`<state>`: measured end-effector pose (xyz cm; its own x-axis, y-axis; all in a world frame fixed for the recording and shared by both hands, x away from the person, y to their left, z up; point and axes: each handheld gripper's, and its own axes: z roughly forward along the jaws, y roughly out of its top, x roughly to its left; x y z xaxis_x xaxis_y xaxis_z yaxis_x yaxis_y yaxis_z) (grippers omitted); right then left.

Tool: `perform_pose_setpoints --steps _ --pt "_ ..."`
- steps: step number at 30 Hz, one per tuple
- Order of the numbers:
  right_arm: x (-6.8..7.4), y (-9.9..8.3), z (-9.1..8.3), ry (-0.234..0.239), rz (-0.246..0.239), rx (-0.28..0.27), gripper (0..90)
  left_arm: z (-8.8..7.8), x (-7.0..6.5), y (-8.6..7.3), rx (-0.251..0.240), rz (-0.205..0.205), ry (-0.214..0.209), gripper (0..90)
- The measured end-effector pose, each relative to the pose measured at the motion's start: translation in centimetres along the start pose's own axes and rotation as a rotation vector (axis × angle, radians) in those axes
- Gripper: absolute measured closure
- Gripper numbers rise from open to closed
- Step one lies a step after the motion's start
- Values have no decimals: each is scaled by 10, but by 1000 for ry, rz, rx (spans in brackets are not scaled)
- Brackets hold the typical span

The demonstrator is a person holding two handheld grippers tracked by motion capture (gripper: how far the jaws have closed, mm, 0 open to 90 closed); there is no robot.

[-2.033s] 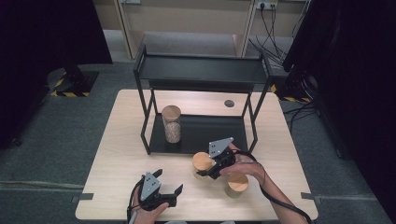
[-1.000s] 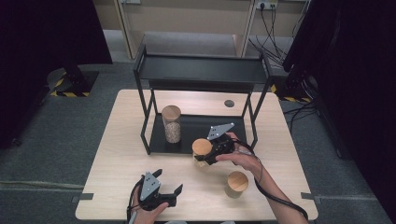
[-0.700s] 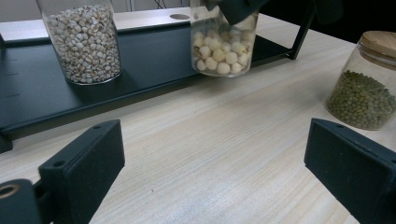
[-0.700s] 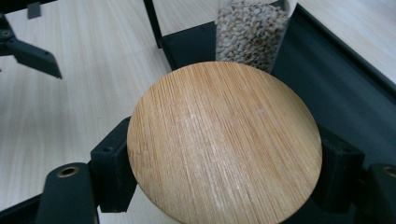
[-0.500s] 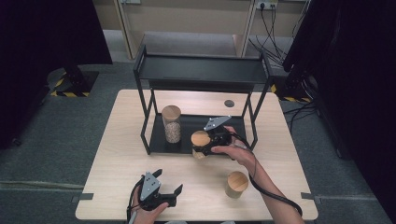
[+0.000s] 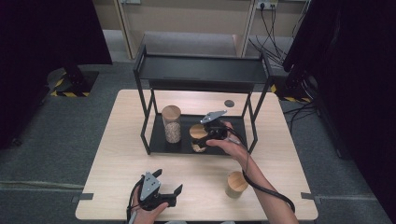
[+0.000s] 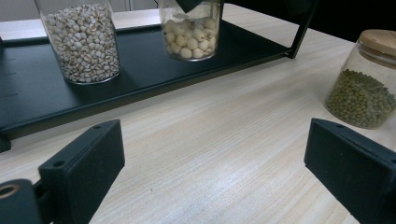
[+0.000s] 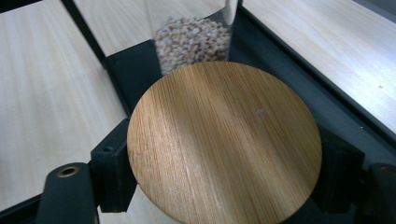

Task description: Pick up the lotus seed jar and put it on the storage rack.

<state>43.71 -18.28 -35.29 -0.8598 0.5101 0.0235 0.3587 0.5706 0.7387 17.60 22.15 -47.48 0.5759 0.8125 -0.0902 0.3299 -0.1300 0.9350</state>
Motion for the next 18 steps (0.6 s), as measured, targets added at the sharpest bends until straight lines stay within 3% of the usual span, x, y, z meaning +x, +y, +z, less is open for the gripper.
perform_pose_setpoints --steps 18 --pt "-2 4 20 -72 51 -1 246 1 -1 0 2 2 -5 46"
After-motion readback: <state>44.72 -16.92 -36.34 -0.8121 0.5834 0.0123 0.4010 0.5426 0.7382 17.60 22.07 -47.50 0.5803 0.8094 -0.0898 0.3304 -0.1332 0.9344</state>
